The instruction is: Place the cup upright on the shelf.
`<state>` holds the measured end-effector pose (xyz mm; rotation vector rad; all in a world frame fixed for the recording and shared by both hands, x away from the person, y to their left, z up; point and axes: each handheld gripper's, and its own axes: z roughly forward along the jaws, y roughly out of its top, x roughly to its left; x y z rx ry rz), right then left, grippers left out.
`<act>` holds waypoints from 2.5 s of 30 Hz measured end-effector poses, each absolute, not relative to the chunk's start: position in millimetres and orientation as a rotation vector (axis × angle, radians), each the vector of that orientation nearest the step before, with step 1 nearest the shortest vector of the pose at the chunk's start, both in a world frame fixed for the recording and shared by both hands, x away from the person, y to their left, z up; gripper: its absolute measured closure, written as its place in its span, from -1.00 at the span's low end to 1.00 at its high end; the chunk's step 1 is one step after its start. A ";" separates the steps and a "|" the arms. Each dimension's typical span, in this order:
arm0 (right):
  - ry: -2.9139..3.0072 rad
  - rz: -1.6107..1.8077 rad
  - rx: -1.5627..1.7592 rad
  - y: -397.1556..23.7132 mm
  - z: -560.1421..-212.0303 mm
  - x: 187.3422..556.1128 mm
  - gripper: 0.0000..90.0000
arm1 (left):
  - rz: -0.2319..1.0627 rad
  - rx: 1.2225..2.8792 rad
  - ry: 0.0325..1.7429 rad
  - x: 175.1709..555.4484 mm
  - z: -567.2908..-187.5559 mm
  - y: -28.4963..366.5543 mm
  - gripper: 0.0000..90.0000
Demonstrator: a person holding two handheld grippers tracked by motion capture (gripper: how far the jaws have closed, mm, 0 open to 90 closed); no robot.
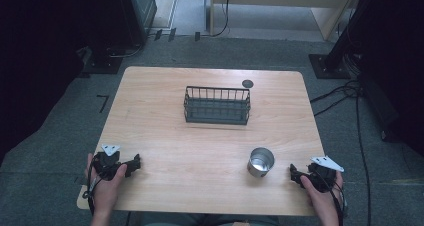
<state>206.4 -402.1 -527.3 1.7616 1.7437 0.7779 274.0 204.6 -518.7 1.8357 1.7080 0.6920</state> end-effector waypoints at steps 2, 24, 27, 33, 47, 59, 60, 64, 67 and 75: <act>1.743 0.778 1.763 -402.0 -527.3 206.6 -0.87 | 0.692 1.836 1.708 274.0 -518.7 204.6 -1.00; 1.683 0.972 1.696 -381.3 -477.8 203.8 -0.87 | 0.692 1.836 1.708 274.1 -518.7 204.6 -1.00; 1.696 1.014 1.674 -374.3 -469.0 203.9 -0.92 | 0.692 1.836 1.708 274.1 -518.7 204.6 -1.00; 1.729 1.102 1.626 -355.5 -455.9 204.0 -0.97 | 0.692 1.836 1.708 274.1 -518.7 204.6 -1.00; 1.833 1.168 1.557 -310.9 -452.6 207.1 -1.00 | 0.692 1.836 1.708 274.1 -518.7 204.6 -1.00; 1.932 1.172 1.529 -288.4 -464.5 207.6 -1.00 | 0.692 1.836 1.708 274.1 -518.7 204.6 -1.00; 1.933 1.161 1.529 -287.0 -465.8 207.8 -1.00 | 0.692 1.836 1.708 274.1 -518.7 204.6 -1.00; 1.940 1.129 1.534 -284.4 -472.6 209.8 -1.00 | 0.692 1.836 1.708 274.1 -518.7 204.6 -1.00; 1.952 1.107 1.541 -282.9 -478.5 211.3 -1.00 | 0.692 1.836 1.708 274.1 -518.7 204.6 -1.00; 1.997 0.997 1.530 -276.0 -491.6 213.8 -1.00 | 0.692 1.836 1.708 274.1 -518.6 204.6 -1.00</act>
